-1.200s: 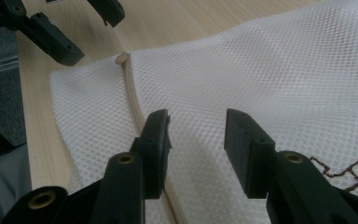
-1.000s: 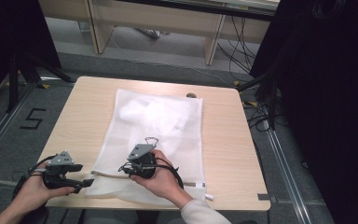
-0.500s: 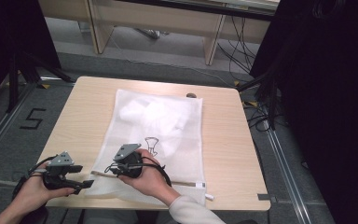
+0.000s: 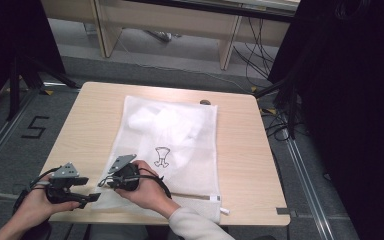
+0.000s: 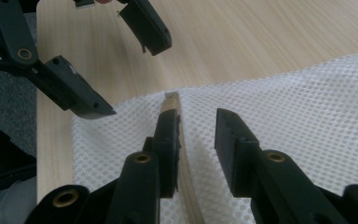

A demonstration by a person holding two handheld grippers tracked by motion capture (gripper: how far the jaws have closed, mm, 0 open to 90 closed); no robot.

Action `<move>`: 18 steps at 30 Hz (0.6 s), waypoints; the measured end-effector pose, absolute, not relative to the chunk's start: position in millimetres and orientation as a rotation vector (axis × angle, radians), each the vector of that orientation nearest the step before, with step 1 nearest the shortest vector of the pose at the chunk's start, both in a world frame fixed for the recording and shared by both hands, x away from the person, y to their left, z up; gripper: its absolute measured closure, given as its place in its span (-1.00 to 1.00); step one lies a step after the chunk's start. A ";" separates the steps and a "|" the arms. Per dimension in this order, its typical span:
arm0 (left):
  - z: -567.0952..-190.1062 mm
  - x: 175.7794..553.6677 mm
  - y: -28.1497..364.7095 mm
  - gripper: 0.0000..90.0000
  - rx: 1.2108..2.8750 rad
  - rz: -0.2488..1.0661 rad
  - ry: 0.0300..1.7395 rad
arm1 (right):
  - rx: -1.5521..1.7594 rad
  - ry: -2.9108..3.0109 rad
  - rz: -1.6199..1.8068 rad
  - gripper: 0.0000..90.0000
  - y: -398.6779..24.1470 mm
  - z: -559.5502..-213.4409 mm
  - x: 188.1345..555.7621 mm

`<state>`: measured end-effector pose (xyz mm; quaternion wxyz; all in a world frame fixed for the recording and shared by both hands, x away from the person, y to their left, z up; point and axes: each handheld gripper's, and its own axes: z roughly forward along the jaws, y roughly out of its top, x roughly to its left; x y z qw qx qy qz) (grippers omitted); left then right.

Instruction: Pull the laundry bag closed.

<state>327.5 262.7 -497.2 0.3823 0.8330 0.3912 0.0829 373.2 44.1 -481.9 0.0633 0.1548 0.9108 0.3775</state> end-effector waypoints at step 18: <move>-496.9 326.5 262.0 -0.51 2.144 0.195 0.999 | 0.393 2.814 1.092 0.70 74.2 -493.4 372.8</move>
